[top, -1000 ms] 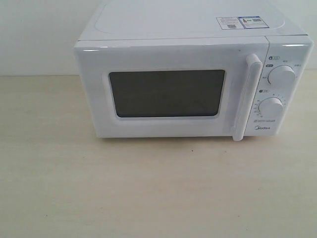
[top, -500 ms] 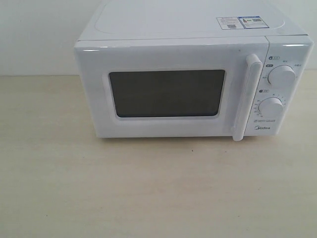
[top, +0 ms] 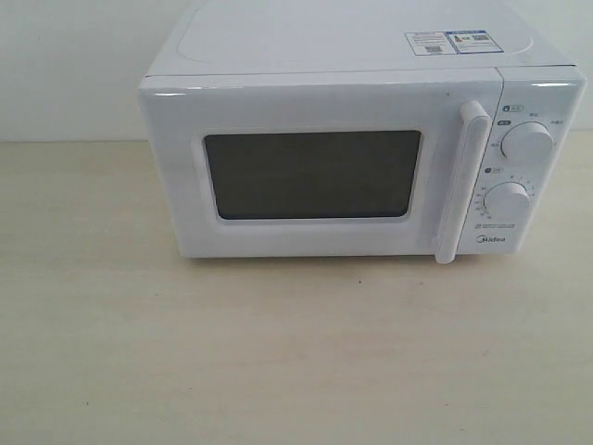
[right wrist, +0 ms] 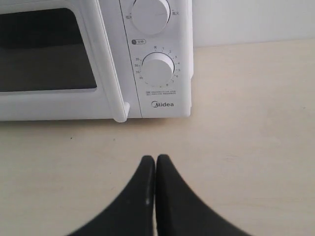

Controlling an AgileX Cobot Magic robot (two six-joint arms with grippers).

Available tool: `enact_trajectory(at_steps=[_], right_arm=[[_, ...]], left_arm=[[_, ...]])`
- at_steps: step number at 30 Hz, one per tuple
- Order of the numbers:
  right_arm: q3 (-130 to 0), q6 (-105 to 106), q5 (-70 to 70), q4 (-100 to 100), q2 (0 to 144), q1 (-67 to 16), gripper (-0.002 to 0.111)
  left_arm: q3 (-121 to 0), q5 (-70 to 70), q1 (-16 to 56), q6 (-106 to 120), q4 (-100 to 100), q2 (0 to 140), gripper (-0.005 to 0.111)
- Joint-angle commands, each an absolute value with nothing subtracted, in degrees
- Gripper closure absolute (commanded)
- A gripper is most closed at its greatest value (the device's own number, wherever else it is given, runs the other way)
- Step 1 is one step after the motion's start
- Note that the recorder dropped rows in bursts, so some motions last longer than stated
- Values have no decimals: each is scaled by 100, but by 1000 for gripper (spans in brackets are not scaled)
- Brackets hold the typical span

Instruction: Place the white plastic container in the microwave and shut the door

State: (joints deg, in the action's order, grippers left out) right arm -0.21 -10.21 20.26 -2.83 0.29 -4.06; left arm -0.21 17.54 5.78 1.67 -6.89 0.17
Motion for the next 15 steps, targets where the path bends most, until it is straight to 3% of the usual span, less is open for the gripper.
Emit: enact_trajectory(at_steps=[1,15], right_arm=[[0,-743,2034,-345,0,-382,109],[0,-829,2024,-79,0,-382,109]], left_arm=[[0,1757,566,183,-658,0,103],[0,1757,566,183,-658,0,103]])
